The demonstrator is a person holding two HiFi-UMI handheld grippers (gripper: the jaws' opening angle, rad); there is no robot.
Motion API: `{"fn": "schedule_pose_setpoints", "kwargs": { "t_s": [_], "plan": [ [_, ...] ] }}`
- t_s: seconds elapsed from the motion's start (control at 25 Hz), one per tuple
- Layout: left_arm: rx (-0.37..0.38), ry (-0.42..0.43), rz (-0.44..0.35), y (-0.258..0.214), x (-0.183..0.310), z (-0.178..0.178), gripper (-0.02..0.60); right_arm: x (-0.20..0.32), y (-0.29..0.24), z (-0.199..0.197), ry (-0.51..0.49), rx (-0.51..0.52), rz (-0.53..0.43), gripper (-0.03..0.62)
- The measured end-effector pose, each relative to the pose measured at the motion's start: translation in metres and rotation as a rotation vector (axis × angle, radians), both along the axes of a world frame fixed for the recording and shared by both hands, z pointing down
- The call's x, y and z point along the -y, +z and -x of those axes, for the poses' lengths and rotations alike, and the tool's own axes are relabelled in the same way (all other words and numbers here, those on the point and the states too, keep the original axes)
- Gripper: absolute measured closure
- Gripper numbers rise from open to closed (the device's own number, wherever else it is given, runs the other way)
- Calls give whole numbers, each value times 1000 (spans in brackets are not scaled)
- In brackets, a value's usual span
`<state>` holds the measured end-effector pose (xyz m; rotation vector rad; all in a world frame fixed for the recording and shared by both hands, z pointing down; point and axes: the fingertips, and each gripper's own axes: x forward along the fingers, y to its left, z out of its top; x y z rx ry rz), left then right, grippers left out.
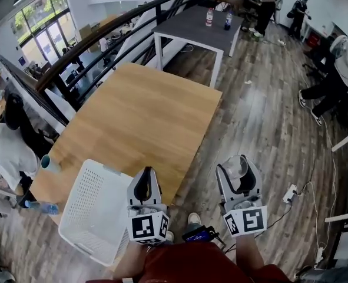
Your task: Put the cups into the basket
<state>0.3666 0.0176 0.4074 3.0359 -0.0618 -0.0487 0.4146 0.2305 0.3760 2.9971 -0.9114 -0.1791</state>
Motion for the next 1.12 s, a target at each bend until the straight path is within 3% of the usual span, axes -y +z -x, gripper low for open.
{"fn": "schedule_pose_setpoints", "kwargs": {
  "t_s": [0.56, 0.88, 1.12],
  "plan": [
    [-3, -148, -28, -10, -3, -37, 558, 9, 1, -72, -158, 11, -46, 309],
    [-7, -333, -36, -14, 29, -10, 558, 58, 0, -83, -337, 11, -54, 309],
    [-17, -520, -47, -22, 62, 41, 558, 120, -5, -64, -531, 6, -71, 309]
  ]
}}
